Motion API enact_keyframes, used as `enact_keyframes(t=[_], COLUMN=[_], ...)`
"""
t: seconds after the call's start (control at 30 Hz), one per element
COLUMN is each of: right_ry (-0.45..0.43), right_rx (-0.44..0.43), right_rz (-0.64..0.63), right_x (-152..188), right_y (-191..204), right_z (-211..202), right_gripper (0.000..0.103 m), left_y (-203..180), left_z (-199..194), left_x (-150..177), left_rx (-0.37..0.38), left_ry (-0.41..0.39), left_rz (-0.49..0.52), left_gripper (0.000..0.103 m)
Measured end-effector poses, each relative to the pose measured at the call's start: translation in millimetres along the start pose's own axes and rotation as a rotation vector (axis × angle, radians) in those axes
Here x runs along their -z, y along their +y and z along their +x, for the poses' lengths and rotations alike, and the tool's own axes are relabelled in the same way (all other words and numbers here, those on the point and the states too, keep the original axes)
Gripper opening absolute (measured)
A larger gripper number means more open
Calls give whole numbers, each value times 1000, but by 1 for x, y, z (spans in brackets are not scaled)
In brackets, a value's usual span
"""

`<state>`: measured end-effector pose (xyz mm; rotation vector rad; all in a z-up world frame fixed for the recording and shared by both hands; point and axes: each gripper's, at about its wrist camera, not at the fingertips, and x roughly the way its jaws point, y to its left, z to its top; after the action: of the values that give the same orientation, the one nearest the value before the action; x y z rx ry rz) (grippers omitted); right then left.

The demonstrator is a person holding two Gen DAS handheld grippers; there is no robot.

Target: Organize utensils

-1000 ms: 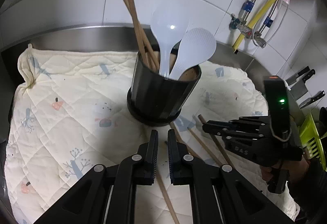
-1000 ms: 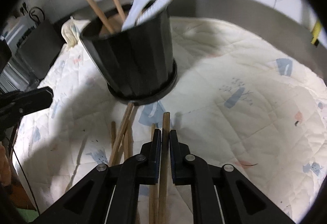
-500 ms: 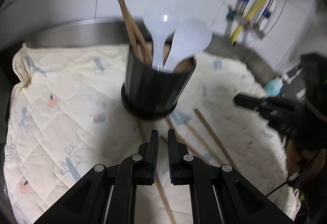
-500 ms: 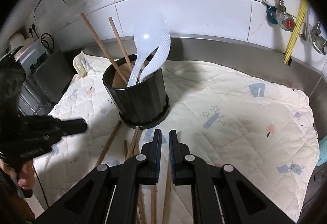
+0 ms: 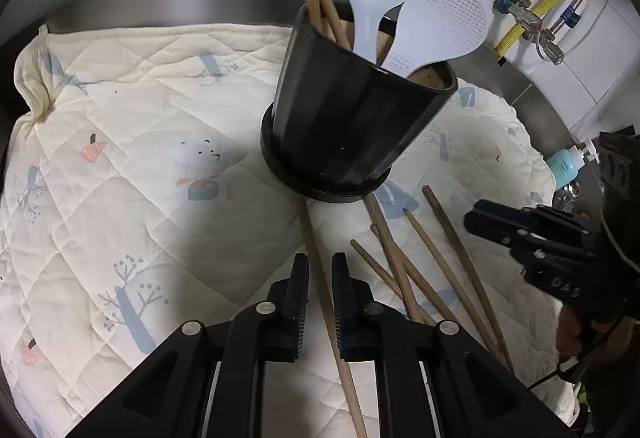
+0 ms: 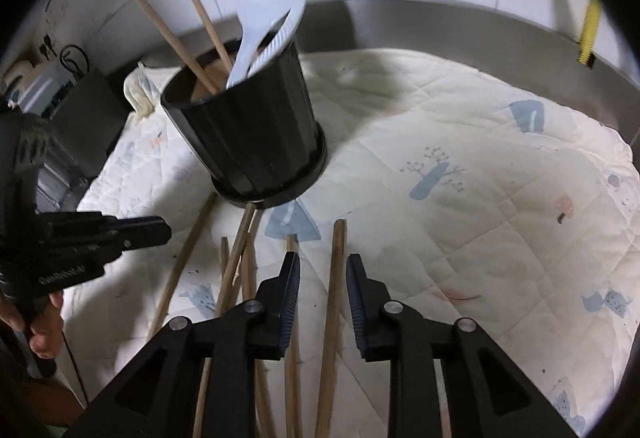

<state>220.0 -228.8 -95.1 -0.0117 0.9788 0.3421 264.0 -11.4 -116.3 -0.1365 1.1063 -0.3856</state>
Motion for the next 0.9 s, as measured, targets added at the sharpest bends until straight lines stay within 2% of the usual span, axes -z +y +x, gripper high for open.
enact_keyframes(t=[0.1, 0.2, 0.23, 0.37, 0.5, 0.7, 0.9], right_ry=[23, 45, 51, 66, 61, 40, -19], right_rx=[23, 47, 50, 78, 118, 117, 104], right_rz=[-20, -38, -41, -57, -85, -66, -36], right_x=[-1, -2, -2, -2, -5, -4, -5], right_y=[2, 3, 3, 5, 8, 5, -2], right_z=[12, 23, 26, 36, 37, 28, 1], right_gripper=[27, 27, 27, 26, 12, 10, 10], left_y=[2, 3, 3, 3, 2, -2, -3], left_z=[3, 6, 6, 9, 17, 33, 42], left_x=[-1, -1, 0, 1, 1, -3, -12], left_rx=[6, 8, 8, 8, 0, -21, -38], left_ry=[5, 7, 6, 10, 18, 41, 50], left_rz=[-1, -10, -12, -7, 1, 16, 24], left_gripper=[18, 30, 31, 31, 31, 31, 30])
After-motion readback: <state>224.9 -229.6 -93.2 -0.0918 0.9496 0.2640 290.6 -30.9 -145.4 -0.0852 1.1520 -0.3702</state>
